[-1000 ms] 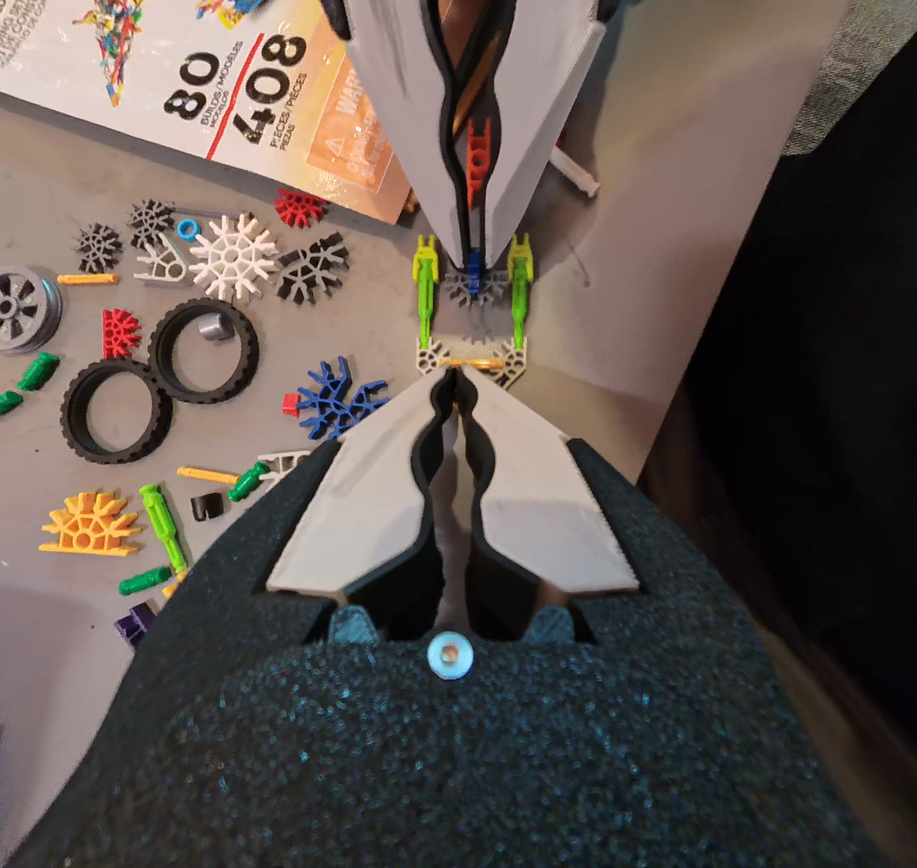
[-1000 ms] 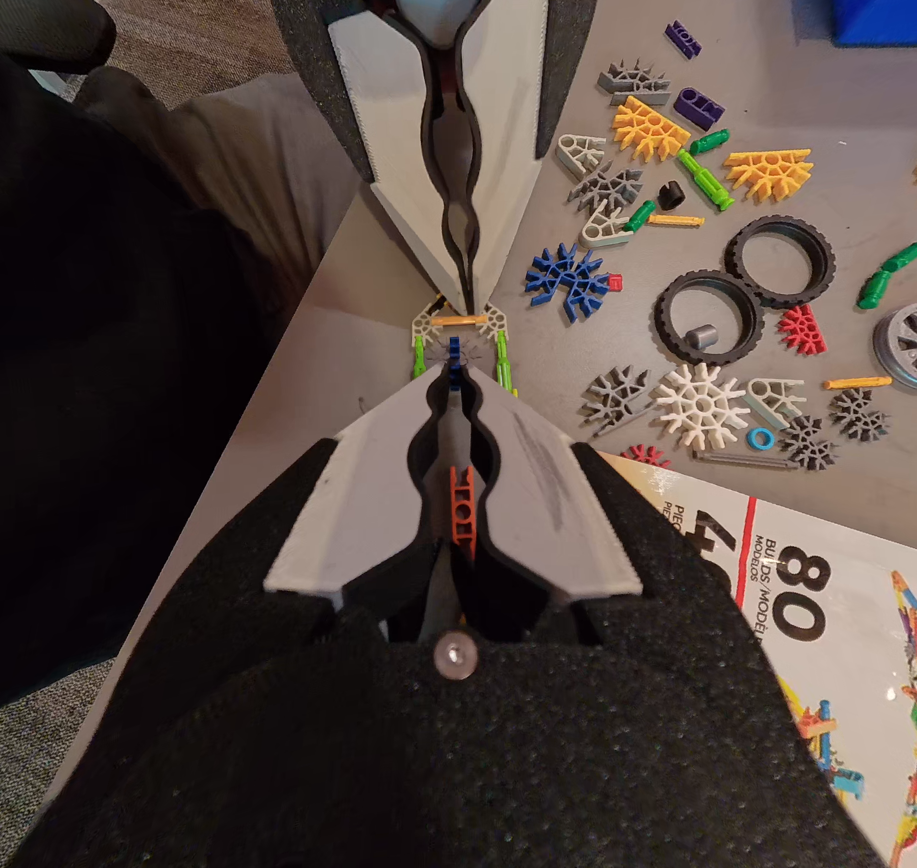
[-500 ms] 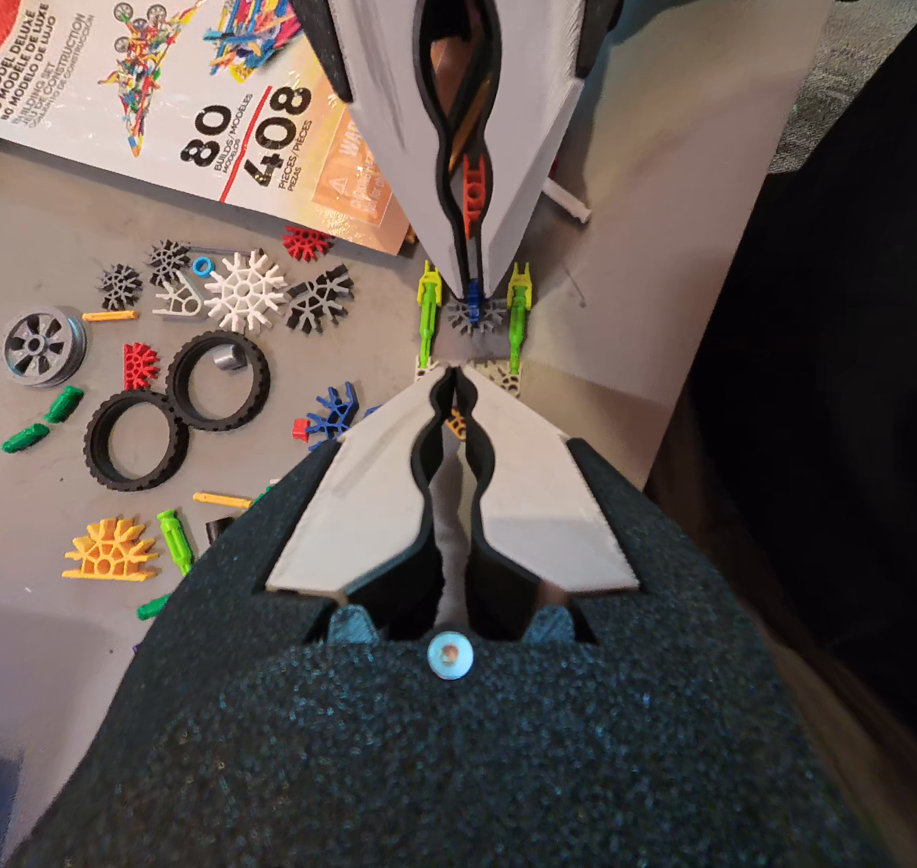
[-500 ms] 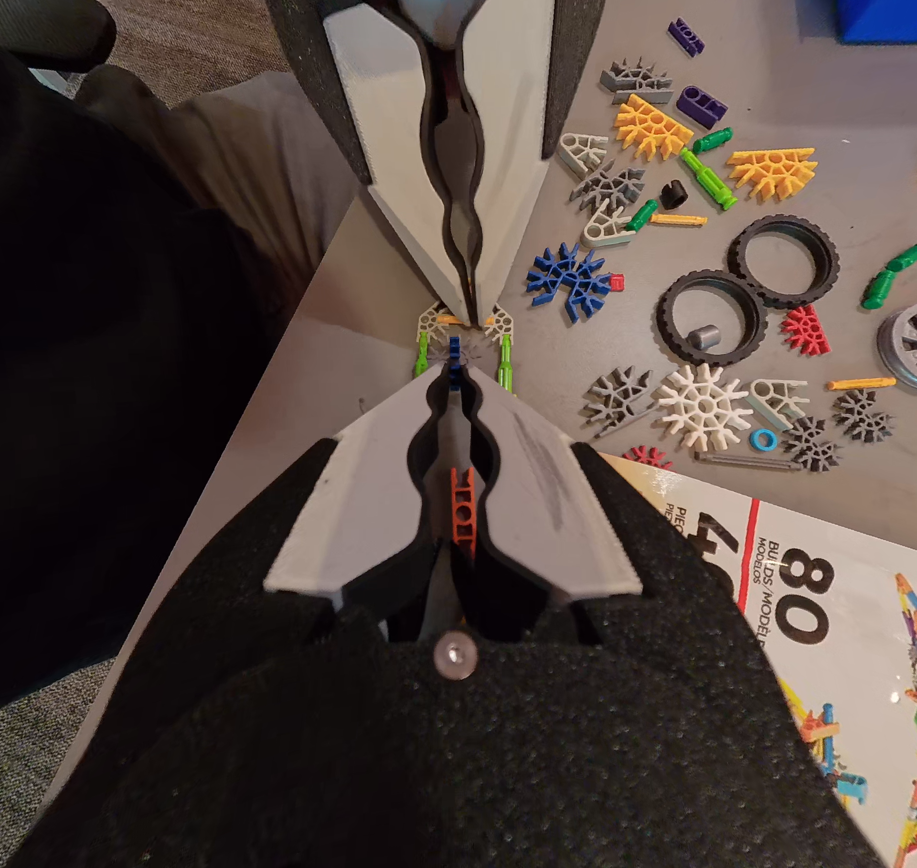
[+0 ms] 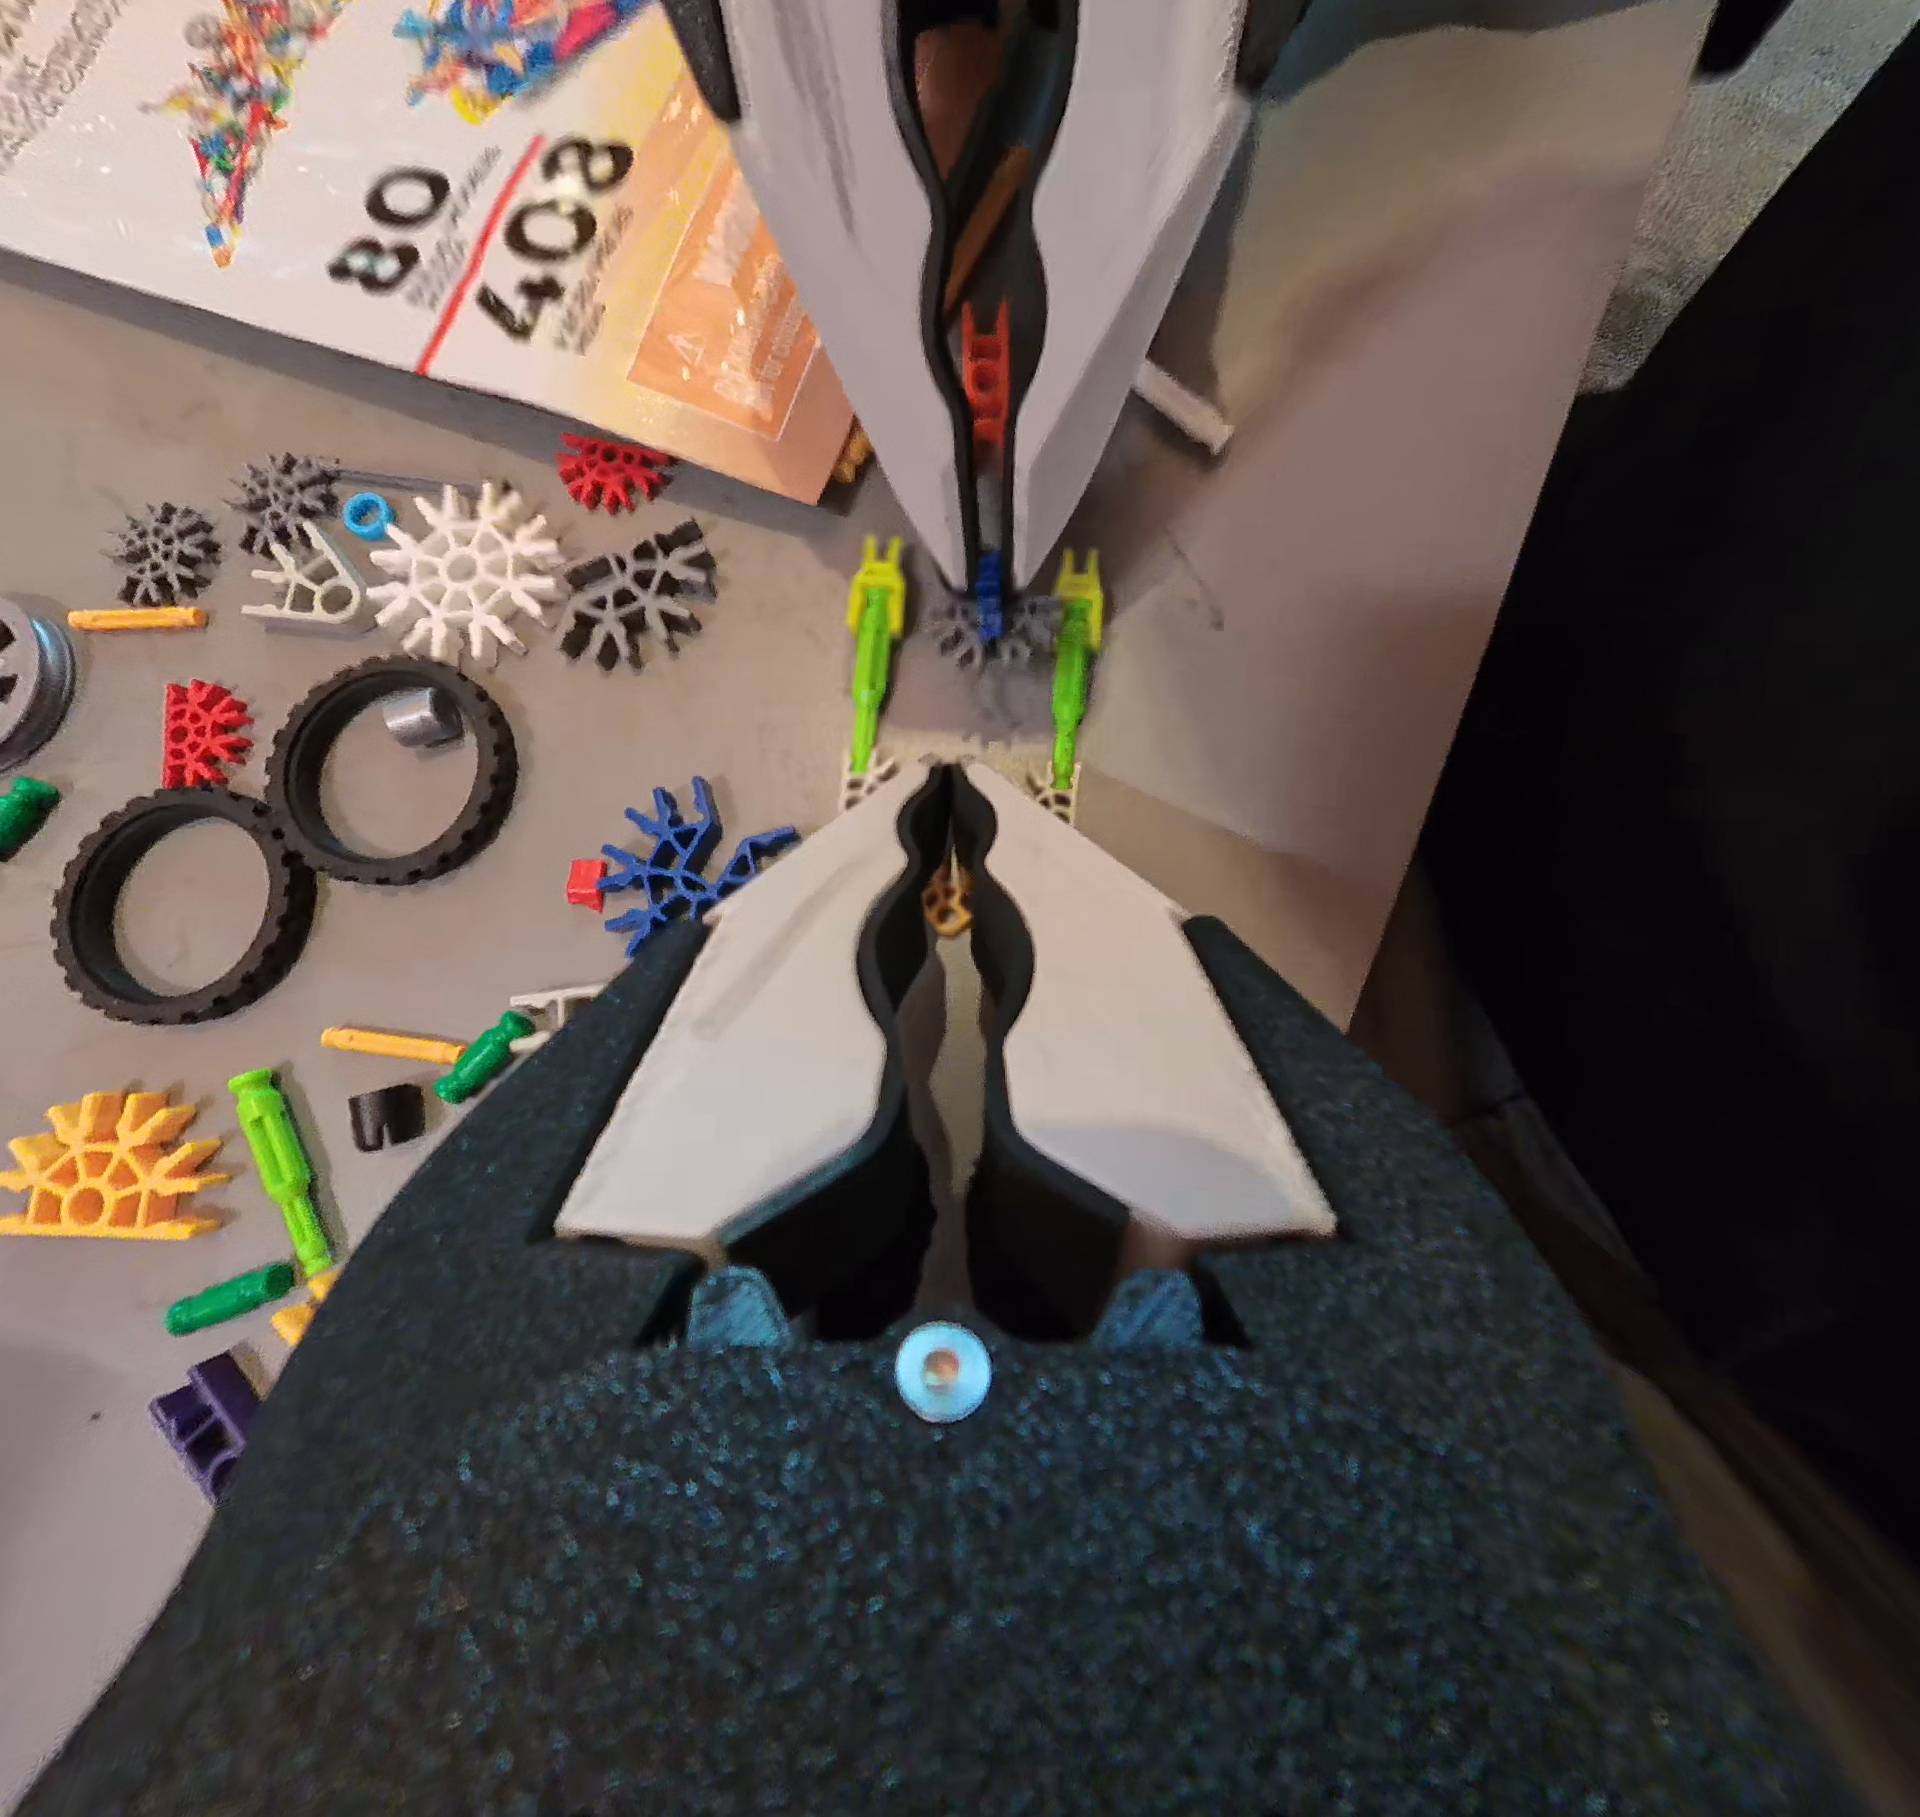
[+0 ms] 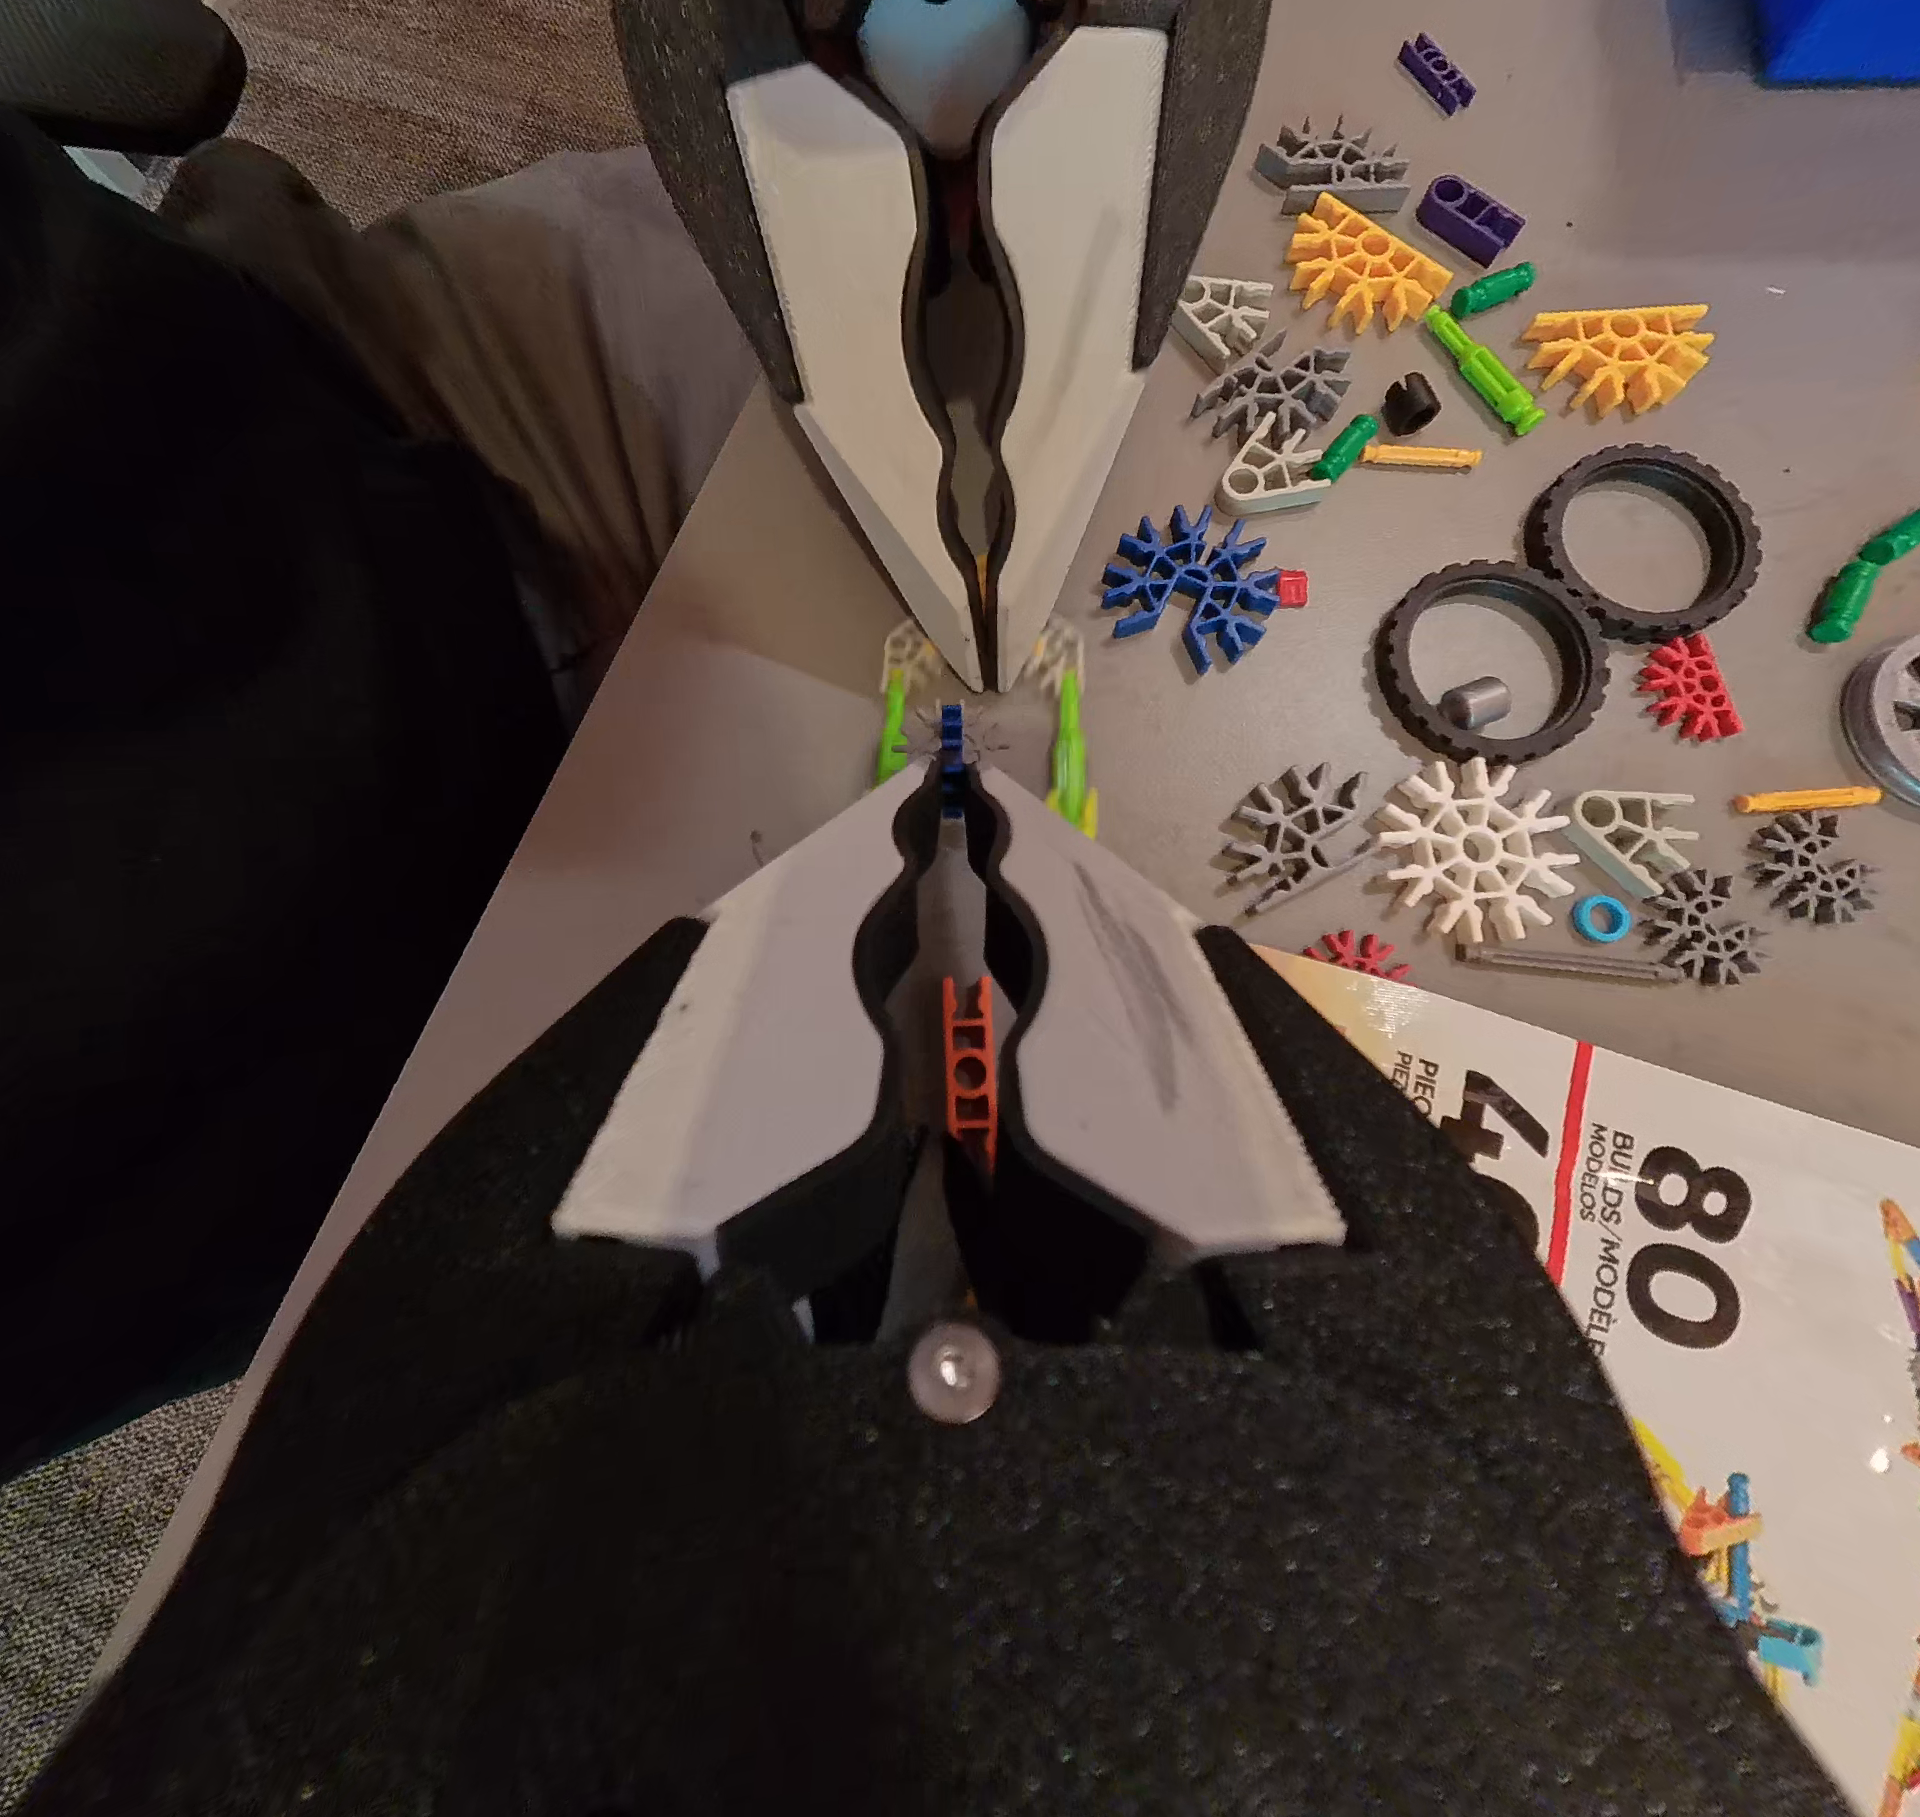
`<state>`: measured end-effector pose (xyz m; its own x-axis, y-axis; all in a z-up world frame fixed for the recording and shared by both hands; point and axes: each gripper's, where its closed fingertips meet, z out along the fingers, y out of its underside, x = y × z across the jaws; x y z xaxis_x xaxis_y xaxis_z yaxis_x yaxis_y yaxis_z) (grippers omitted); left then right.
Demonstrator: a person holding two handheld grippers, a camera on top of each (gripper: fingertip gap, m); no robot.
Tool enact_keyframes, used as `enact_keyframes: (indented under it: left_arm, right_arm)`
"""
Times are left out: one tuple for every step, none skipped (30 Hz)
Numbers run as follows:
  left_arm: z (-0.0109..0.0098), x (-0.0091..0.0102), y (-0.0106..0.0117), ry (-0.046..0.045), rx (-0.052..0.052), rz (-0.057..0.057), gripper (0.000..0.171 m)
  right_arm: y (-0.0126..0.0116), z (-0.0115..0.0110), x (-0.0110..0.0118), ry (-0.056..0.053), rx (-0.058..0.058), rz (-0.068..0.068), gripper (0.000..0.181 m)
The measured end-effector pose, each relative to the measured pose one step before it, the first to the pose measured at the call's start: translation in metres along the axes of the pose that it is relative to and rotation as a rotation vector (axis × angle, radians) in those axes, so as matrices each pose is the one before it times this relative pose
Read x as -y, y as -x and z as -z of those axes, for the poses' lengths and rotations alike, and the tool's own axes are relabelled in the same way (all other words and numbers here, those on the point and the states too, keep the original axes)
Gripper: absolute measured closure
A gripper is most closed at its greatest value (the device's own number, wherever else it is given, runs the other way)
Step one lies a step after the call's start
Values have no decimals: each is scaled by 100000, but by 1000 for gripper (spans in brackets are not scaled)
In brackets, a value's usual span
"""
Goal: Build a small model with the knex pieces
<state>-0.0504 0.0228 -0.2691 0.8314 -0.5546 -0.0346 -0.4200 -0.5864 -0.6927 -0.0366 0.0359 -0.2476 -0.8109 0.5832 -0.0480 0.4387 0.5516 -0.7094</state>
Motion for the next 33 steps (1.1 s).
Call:
enact_keyframes:
  left_arm:
    - [-47,-85,2,-978,279,-177,171]
    - [26,-123,17,-329,-168,649,171]
    - [18,-30,6,265,433,-881,171]
    - [-7,16,2,76,-35,-170,171]
    - [12,-20,-5,-370,-466,280,171]
    - [14,-9,-12,-56,-156,-383,171]
    - [-6,45,9,-50,265,-1205,171]
    - [5,40,-27,-120,114,-1027,171]
    - [70,62,2,-638,-745,846,171]
    - [274,407,264,-3013,609,2229,171]
    - [426,501,99,-3254,0,1696,171]
    - [529,444,-11,-2507,214,522,171]
    - [575,436,44,-2654,1147,101,171]
    - [450,64,68,-963,1523,12,171]
    - [249,-355,-63,1001,965,-415,171]
    - [104,-437,49,919,1625,-671,171]
    - [-28,-384,73,438,1520,-401,171]
    - [-110,-335,-11,357,496,373,171]
    - [-110,-109,127,-478,1315,-119,171]
    - [-122,-22,0,-454,416,-330,171]
    - [-113,-5,-154,24,-674,-336,171]
    - [-69,-35,-1,437,190,-868,171]
    - [-75,-60,16,594,106,-708,171]
    - [-139,-338,125,2377,634,-346,171]
    - [-152,-476,88,3173,804,-1490,171]
    - [-84,-137,-226,1030,-1088,-1257,171]
    - [-58,-58,-160,564,-895,-520,171]
    - [-56,-29,-4,423,12,-260,171]
    - [-14,29,24,-191,-207,284,171]
    - [16,52,104,-458,161,704,171]
    - [83,169,39,-1286,-162,506,171]
    - [131,244,10,-1804,-491,989,171]
    - [86,164,-34,-1304,-976,1291,171]
  right_arm:
    - [-8,-21,-22,29,59,-102,179]
    - [-5,-30,-14,44,106,-84,179]
    - [-1,-42,-32,71,129,-117,179]
    - [10,-47,-34,163,146,-62,179]
    - [24,-49,-30,110,143,39,179]
    - [8,-29,0,10,32,-18,179]
    - [-9,-5,48,-214,-17,-4,179]
    - [8,49,122,-627,-11,38,179]
    - [-6,71,112,-579,-79,-62,179]
    - [-57,81,80,-106,-577,96,179]
    - [-22,97,123,-219,-796,599,179]
    - [60,99,246,-949,-149,485,179]
    - [37,42,254,-1175,145,-101,179]
    - [-78,-26,103,-631,-263,-308,179]
    - [-186,-113,-39,136,-922,-26,179]
    - [-132,-189,-105,666,-632,-5,179]
    - [-92,-216,-83,522,-541,102,179]
    - [18,-251,-33,283,65,15,179]
    - [-15,-256,-23,245,-41,-47,179]
    - [-79,-245,-98,579,-389,-110,179]
    - [-125,-218,-120,739,-761,47,179]
    - [-84,-160,-93,567,-469,77,179]
    - [-24,-98,-19,251,-206,54,179]
    - [-2,-89,34,-36,-163,55,179]
    - [21,-80,17,84,15,90,179]
    - [44,-70,-39,335,36,225,179]
    - [13,-68,-56,345,14,128,179]
    - [14,-31,-53,201,104,-17,179]
    - [-9,8,-24,32,73,-103,179]
    - [-16,41,14,-183,-35,-165,179]
    - [-10,57,54,-377,-69,-77,179]
    - [-11,60,75,-314,-120,-104,179]
    - [-53,59,68,-191,-400,-91,179]
